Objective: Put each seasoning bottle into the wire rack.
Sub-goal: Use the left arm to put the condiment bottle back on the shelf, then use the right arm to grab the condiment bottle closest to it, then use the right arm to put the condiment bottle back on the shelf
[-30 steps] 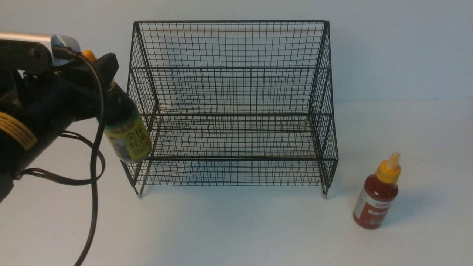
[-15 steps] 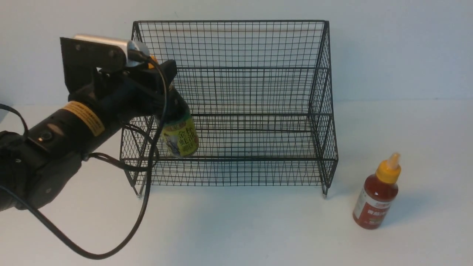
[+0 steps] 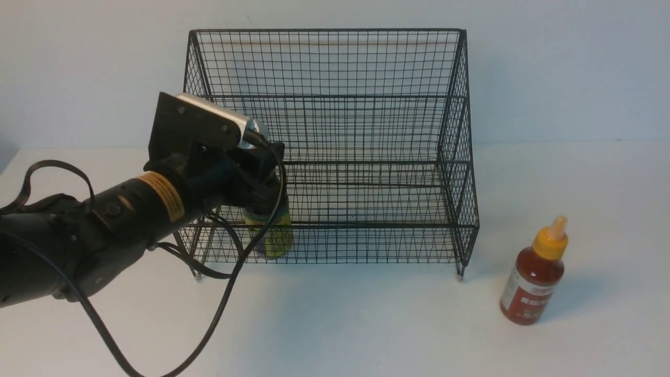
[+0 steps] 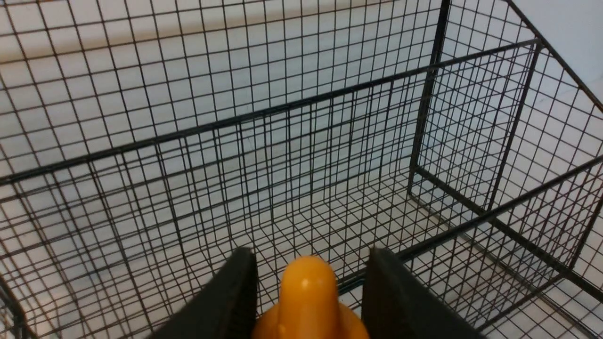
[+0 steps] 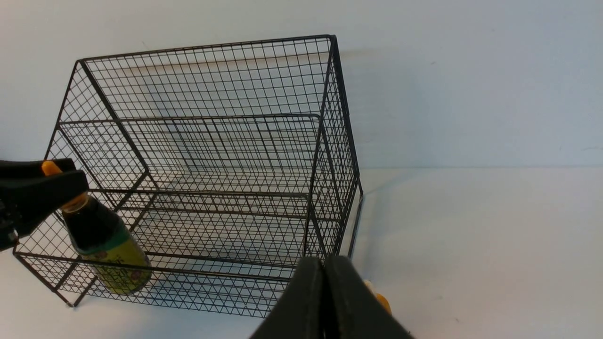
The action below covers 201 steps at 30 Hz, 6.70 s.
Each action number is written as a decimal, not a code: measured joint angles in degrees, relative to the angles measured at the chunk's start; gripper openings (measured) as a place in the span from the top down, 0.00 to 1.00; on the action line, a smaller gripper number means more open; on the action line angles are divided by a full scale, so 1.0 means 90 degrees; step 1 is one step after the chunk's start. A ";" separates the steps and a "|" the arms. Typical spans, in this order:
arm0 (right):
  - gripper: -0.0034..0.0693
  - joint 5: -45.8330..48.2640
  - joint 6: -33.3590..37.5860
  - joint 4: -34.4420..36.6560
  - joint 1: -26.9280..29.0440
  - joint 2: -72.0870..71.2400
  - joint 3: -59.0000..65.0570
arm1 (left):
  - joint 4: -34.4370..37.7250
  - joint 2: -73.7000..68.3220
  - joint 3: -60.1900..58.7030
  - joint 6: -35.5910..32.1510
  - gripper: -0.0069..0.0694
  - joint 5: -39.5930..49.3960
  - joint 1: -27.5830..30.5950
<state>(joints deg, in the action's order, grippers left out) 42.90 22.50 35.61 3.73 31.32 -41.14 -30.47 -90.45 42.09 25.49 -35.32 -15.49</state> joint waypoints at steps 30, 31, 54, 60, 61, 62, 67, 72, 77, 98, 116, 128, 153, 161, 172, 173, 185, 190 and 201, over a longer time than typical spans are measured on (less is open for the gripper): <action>0.97 -0.0785 0.4771 0.3123 0.0000 0.2307 0.0000 | -0.0374 0.4540 0.0022 0.1858 0.90 0.5839 0.0000; 0.97 -0.0806 0.4820 0.3123 0.0000 0.2358 0.0002 | -0.0361 0.4746 0.0022 0.1858 0.91 0.6101 0.0000; 0.97 -0.3076 0.9521 0.7060 -0.1506 0.2475 0.1809 | 0.0844 0.5792 0.0022 0.0488 0.92 0.7620 0.0000; 0.97 -0.2928 0.8183 0.7076 -0.1520 0.2473 0.1708 | 0.0858 0.5792 0.0022 0.0481 0.92 0.7620 0.0000; 0.97 -0.2935 0.7920 0.7076 -0.1520 0.2473 0.1708 | 0.0858 0.5792 0.0022 0.0481 0.92 0.7620 0.0000; 0.97 -0.2942 0.7426 0.7076 -0.1520 0.2473 0.1708 | 0.0858 0.5792 0.0022 0.0481 0.92 0.7620 0.0000; 0.97 -0.2290 0.5583 0.7076 -0.1520 0.2468 0.1708 | 0.0852 0.5792 0.0022 0.0475 0.92 0.7620 0.0000; 0.97 -0.0881 0.4691 0.6928 -0.1520 0.2468 0.1702 | 0.0852 0.5792 0.0022 0.0437 0.92 0.7620 0.0000; 0.97 0.0425 0.4201 0.4406 -0.1526 0.2418 0.1696 | 0.0852 0.5792 0.0022 0.0251 0.92 0.7620 0.0000; 0.97 -0.4052 0.0182 -0.0474 -0.1533 0.1530 0.1696 | 0.0852 0.5792 0.0022 0.0191 0.92 0.7549 0.0000; 0.56 -0.5725 0.0544 -0.0433 -0.2890 0.3370 0.1696 | 0.0852 0.5792 0.0011 0.0164 0.92 0.7550 0.0000; 0.22 -0.6648 0.0654 -0.0315 -0.2890 0.4593 0.1696 | 0.0847 0.5792 0.0011 0.0164 0.92 0.7550 0.0000; 0.58 -0.6212 0.0670 -0.0060 -0.2909 0.3778 0.1527 | 0.0834 0.5792 0.0011 0.0164 0.92 0.7550 0.0000; 0.58 -0.4344 0.0802 -0.0101 -0.2915 0.3251 -0.0138 | 0.0834 0.5792 0.0011 0.0164 0.92 0.7550 0.0000; 0.58 -0.3633 0.1220 -0.0144 -0.3772 0.4914 -0.1848 | 0.0834 0.5792 0.0011 0.0164 0.92 0.7549 0.0000; 0.58 -0.3639 0.1238 -0.0144 -0.3825 0.5086 -0.1929 | 0.0834 0.5792 0.0011 0.0164 0.92 0.7549 0.0000; 0.58 -0.4337 0.1321 -0.0118 -0.3872 0.6420 -0.2180 | 0.0834 0.5792 0.0011 0.0164 0.92 0.7597 0.0000; 0.58 -0.4358 0.1314 -0.0002 -0.3872 0.6580 -0.2180 | 0.0834 0.5792 0.0011 0.0164 0.92 0.7597 0.0000; 0.58 -0.4374 0.1307 0.0356 -0.3872 0.7181 -0.2188 | 0.0834 0.5792 0.0011 0.0164 0.92 0.7623 0.0000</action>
<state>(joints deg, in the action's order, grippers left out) 3.53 34.26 38.82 -31.12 95.94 -60.83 -22.96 -38.32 42.19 26.97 33.29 -15.49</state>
